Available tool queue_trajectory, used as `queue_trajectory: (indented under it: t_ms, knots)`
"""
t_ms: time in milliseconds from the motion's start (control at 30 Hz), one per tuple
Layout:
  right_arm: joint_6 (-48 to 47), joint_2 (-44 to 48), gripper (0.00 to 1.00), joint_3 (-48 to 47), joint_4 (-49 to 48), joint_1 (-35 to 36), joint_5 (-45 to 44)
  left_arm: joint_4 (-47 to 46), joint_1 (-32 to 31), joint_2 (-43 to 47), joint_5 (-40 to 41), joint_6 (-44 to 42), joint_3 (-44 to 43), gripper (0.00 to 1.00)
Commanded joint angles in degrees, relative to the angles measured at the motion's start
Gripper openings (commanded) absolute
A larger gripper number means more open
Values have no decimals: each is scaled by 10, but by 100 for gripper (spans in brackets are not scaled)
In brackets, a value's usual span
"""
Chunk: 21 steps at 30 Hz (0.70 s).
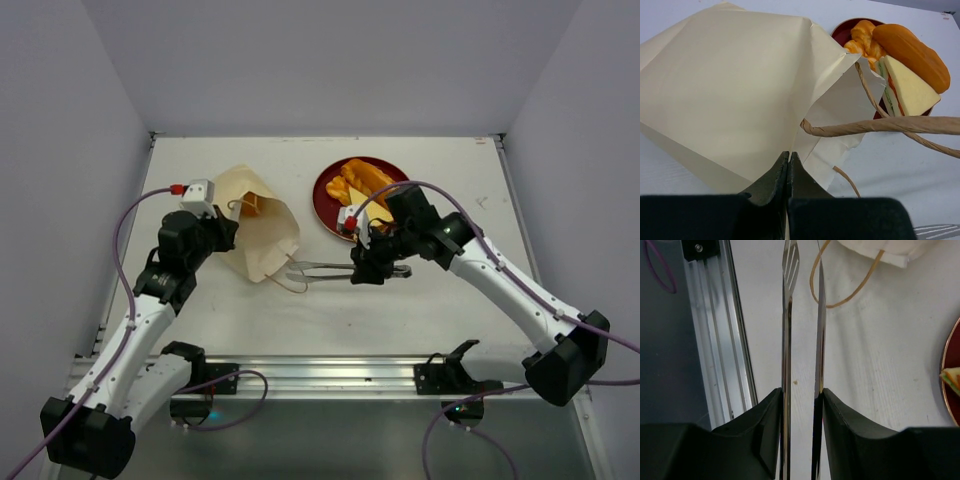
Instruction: Take the fake bread out of the paper bag
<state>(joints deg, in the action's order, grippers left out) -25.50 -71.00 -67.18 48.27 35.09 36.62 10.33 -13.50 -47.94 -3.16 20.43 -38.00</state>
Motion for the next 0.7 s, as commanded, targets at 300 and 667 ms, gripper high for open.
queue_trajectory:
  t_ms: [300,667]
  knots:
    - [131,-142,33,-84,-185,92,-206,-40,5,-10,-22,37,-35,0]
    - [374,-240,28,-97,-339,91,-233,-93,5,-22,-4,107,-11,0]
